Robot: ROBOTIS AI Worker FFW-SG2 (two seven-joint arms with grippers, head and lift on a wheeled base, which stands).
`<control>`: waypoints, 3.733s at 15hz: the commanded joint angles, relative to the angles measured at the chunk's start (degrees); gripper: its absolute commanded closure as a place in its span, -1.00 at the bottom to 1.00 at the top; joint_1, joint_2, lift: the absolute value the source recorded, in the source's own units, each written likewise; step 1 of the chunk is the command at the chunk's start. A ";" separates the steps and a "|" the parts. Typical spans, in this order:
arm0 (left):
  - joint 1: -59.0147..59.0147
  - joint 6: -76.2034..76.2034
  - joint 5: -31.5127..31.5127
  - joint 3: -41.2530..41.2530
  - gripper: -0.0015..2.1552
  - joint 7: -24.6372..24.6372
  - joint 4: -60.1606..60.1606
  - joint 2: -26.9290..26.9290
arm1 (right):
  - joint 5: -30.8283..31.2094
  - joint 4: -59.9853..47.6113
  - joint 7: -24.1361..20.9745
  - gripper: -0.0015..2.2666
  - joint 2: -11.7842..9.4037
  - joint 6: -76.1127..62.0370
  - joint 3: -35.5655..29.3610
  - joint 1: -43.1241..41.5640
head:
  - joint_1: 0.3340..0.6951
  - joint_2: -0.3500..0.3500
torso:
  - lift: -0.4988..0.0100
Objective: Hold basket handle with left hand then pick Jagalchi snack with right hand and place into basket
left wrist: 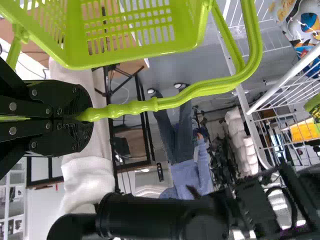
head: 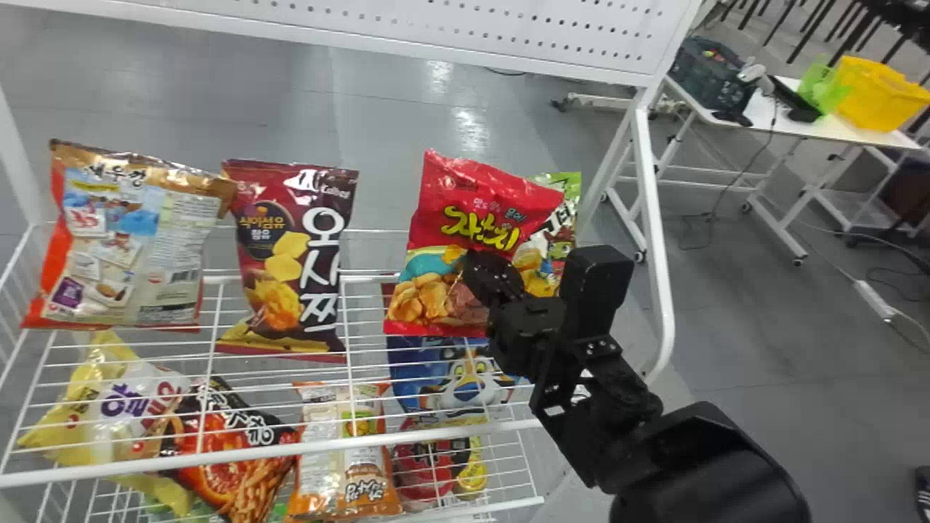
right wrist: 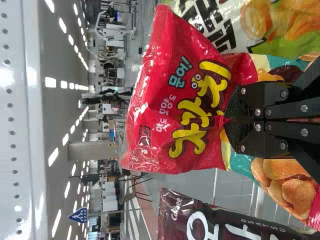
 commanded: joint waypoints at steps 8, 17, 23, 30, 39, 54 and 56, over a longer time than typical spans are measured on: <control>-0.37 0.40 -0.24 -0.78 0.13 0.39 -0.04 -0.01 | -17.04 -28.28 1.85 0.72 -2.56 35.17 -15.63 13.04 | 1.00 -1.00 | 0.92; 0.60 -0.30 -0.16 -1.04 0.13 0.30 -0.57 -0.71 | -24.60 -36.19 8.53 0.72 -0.89 57.50 -26.71 18.49 | 1.00 -1.00 | 0.92; 0.60 -0.83 -0.16 -1.22 0.13 0.30 -0.57 -0.80 | -23.20 -35.32 13.10 0.72 -0.36 62.24 -25.74 22.18 | 1.00 -1.00 | 0.92; 0.68 -1.00 -0.16 -1.22 0.13 0.03 -0.48 -0.89 | -18.63 -29.69 12.49 0.72 -0.45 63.94 -13.88 23.23 | 1.00 -1.00 | 0.92; 0.77 -1.00 -0.16 -0.78 0.13 -0.41 -0.57 -0.80 | -13.00 -19.32 11.79 0.72 -2.38 60.84 0.54 21.21 | 1.00 -1.00 | 0.92; 1.47 -1.18 -0.07 -0.52 0.13 -0.32 -1.54 -0.89 | -3.77 -6.14 6.78 -1.00 -4.14 45.72 12.05 16.90 | 1.00 -1.00 | 0.92; 1.47 -1.18 -0.16 -0.52 0.13 -0.23 -1.54 -0.89 | -4.74 -11.32 6.95 -0.99 -4.14 46.25 8.80 19.36 | 1.00 -1.00 | 0.92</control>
